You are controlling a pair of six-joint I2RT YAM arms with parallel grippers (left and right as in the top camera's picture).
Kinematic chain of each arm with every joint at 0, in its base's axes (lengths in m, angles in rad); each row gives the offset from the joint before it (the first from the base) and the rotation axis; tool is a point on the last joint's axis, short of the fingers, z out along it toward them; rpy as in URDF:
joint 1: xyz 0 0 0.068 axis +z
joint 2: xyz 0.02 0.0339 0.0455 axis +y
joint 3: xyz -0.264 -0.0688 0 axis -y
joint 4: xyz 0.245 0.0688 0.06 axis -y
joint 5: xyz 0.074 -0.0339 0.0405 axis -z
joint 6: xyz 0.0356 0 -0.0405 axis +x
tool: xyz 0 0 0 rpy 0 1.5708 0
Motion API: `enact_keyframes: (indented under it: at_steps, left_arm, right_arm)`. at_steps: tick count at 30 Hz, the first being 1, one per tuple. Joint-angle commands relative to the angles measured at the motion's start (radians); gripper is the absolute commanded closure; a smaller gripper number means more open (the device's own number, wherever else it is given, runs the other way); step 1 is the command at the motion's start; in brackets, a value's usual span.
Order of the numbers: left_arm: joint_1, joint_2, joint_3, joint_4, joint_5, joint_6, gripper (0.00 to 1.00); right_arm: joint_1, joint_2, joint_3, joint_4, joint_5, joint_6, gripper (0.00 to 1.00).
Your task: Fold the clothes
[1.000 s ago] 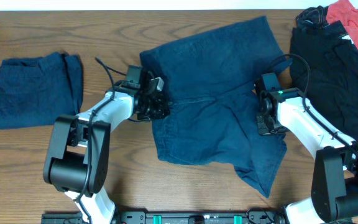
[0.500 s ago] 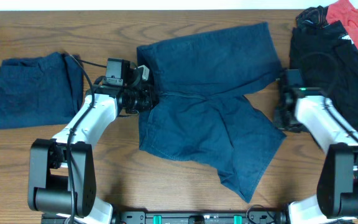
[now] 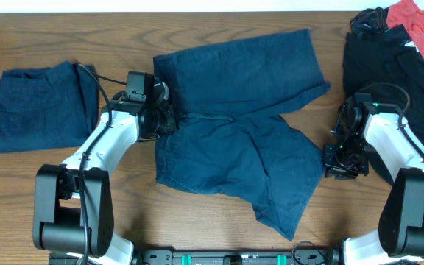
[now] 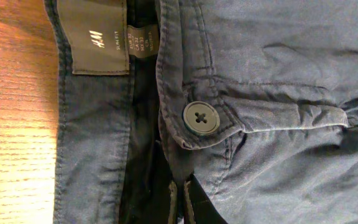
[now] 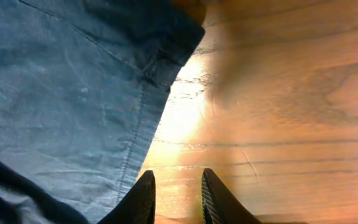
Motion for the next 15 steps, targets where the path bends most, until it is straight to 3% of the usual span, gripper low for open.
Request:
enact_keyframes:
  at_steps: [1,3,6,10,12,13,15]
  left_arm:
    - [0.002,0.000,-0.001,-0.011,-0.031,-0.001,0.94]
    - [0.002,0.000,-0.001,-0.014,-0.031,-0.002,0.94]
    - [0.002,0.000,-0.001,-0.017,-0.031,-0.001,0.94]
    - [0.002,0.000,-0.001,-0.017,-0.031,-0.001,0.94]
    - [0.002,0.000,-0.001,-0.019,-0.031,-0.002,0.94]
    - [0.002,0.000,-0.001,-0.020,-0.031,-0.001,0.94]
    - [0.002,0.000,-0.001,-0.024,-0.031,-0.001,0.94]
  right_arm:
    - [-0.005,-0.007,-0.045,0.036,-0.045,0.014,0.74]
    - [-0.005,-0.007,-0.076,0.089,-0.063,0.015,0.69]
    - [0.004,-0.007,-0.127,0.200,-0.117,0.015,0.53]
    - [0.021,-0.007,-0.160,0.327,-0.175,0.016,0.50]
    - [0.029,-0.007,-0.166,0.372,-0.183,0.016,0.57]
    - [0.032,-0.007,-0.166,0.392,-0.179,0.016,0.67]
    - [0.034,-0.007,-0.167,0.423,-0.169,0.024,0.99]
